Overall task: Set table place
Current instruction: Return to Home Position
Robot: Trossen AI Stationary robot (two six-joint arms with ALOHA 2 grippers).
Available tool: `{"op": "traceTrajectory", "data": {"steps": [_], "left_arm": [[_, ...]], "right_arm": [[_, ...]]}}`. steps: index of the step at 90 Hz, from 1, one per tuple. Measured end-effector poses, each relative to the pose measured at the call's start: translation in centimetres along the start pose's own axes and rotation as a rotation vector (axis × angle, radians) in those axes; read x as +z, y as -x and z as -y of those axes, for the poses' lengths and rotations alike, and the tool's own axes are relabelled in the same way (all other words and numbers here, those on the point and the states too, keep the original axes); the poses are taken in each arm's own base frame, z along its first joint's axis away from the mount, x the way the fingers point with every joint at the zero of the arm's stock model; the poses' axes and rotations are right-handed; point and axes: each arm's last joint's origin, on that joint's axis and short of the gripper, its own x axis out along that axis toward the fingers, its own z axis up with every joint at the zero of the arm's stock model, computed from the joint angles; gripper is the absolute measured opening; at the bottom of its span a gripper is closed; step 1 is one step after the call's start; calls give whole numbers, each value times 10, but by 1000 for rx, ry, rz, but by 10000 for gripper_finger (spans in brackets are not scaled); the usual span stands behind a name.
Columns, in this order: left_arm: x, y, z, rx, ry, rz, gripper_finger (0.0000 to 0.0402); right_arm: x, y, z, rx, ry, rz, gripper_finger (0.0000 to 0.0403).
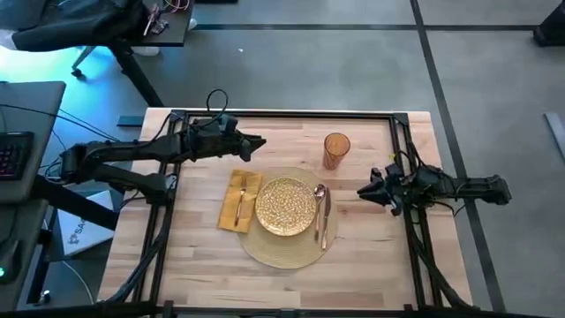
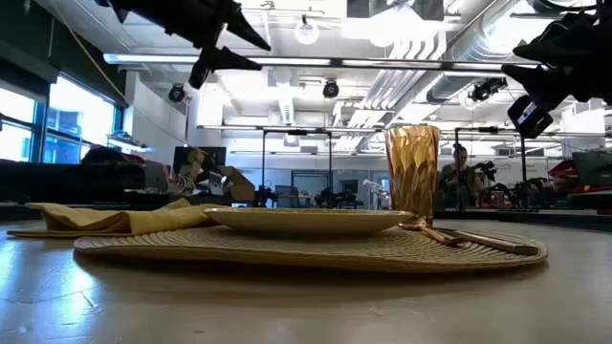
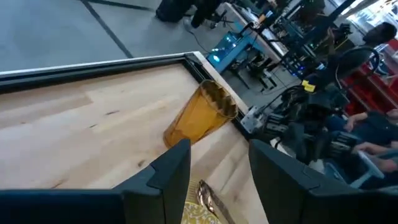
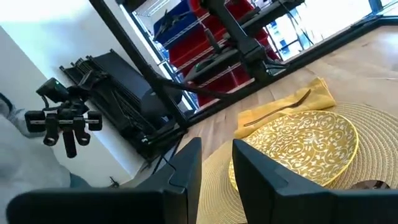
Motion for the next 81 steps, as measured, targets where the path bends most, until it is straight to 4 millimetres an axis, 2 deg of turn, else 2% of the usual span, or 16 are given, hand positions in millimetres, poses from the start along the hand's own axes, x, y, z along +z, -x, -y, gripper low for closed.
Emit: {"op": "traceTrajectory", "data": {"steps": [26,37,50,67,81], "left_arm": [[-3,7,-4,77,-51,-13,147],[-8,25,-4,13,-167,-17,147],[-22,55,-10,-59,-202,9,147],[-50,95,-25,-190,-331,138,147],[-72,109,-42,-289,-406,292,147]], "right_arm": [[0,0,0,0,0,0,74],[0,0,0,-1,0,0,74],[0,0,0,-2,0,0,74],[0,0,0,-2,0,0,74],[0,0,0,-2,0,0,74]]}}
